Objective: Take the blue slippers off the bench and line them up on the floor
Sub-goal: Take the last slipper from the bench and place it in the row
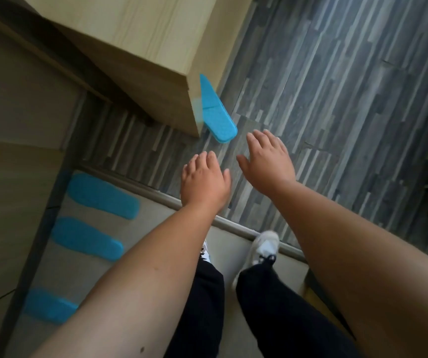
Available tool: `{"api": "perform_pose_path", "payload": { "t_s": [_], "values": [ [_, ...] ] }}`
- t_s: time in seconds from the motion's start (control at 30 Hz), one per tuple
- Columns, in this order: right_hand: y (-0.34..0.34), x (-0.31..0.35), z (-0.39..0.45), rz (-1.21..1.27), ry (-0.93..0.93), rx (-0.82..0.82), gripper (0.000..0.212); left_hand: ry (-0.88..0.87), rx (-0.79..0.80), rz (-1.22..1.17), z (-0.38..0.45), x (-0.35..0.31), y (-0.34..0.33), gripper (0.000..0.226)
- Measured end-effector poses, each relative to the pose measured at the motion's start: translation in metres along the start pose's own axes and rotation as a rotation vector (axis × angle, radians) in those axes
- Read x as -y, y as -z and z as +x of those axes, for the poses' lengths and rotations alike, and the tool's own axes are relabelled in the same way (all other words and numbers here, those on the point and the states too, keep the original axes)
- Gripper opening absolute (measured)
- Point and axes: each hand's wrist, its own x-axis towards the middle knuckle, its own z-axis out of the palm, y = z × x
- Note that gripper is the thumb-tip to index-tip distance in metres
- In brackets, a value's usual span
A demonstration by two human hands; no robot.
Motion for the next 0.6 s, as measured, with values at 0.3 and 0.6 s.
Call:
{"api": "perform_pose_path", "payload": {
  "t_s": [0.3, 0.6],
  "values": [
    [-0.053, -0.041, 0.126, 0.106, 0.081, 0.047, 0.057, 0.315, 0.04, -0.237, 0.12, -0.011, -0.057, 0.051],
    [-0.131, -0.054, 0.24, 0.303, -0.023, 0.124, 0.042, 0.766, 0.152, -0.699, 0.24, -0.006, -0.128, 0.057]
  ]
}}
